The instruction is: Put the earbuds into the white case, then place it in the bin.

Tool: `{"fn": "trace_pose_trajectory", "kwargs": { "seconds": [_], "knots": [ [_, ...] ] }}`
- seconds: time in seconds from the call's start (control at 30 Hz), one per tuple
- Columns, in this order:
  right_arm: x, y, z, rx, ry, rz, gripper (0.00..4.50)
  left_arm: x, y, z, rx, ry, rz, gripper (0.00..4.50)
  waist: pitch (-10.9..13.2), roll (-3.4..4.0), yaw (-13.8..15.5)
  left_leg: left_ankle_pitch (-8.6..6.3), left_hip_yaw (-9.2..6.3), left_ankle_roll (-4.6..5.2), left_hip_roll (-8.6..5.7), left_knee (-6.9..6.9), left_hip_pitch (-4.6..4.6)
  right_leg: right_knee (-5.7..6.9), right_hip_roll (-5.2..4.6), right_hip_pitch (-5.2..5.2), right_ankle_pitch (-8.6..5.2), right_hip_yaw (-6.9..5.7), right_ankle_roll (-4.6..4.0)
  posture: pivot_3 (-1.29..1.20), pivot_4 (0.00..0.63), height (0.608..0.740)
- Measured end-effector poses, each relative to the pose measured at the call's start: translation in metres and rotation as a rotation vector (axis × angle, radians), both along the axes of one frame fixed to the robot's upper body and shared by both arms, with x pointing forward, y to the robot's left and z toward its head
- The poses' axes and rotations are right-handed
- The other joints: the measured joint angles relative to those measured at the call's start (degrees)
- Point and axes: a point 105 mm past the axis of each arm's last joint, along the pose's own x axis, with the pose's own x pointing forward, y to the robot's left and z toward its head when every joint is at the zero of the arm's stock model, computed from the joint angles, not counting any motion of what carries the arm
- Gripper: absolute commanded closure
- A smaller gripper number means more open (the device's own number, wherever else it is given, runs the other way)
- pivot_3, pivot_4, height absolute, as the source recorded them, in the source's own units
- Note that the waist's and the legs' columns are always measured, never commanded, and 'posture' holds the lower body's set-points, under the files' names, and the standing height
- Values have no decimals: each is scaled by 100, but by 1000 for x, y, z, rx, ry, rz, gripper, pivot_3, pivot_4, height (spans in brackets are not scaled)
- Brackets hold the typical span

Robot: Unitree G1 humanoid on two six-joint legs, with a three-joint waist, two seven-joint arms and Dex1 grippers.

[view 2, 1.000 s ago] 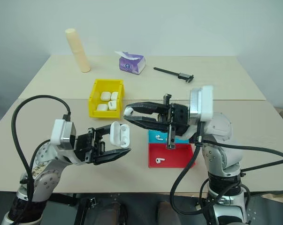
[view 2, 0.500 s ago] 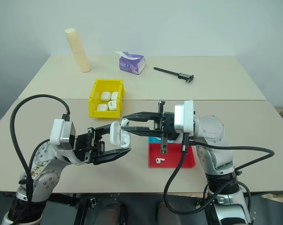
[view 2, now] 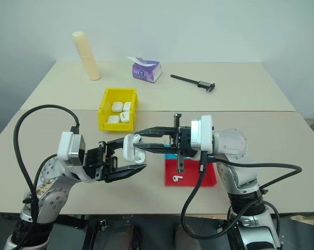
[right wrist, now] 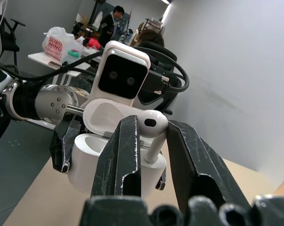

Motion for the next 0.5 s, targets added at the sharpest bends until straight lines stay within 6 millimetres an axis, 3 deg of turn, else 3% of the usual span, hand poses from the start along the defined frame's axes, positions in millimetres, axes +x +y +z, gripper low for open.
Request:
{"fn": "trace_pose_trajectory", "kwargs": {
  "seconds": [0.03, 0.3, 0.5],
  "knots": [
    [1, 0, 0, 0, 0, -4, 3862, 0, 0, 0, 0, 1, 2, 1729, 0, 0, 0, 0, 0, 0, 0, 0, 0, 0, 0, 0, 0, 0, 0, 0, 150, 740],
    [4, -2, -2, -25, -21, -32, 1260, 1, -1, -4, 15, 1, 0, 1729, 0, 0, 3, 0, 1, 0, 0, 0, -1, -2, 0, 0, 0, 0, 0, 0, 150, 740],
    [2, -5, -4, -57, -46, -26, 1260, 3, -2, -7, 19, 6, 6, 1729, 0, 0, 1, 0, 0, 0, 0, 0, 0, -1, 0, 0, 0, 0, 0, 0, 150, 740]
  ]
}}
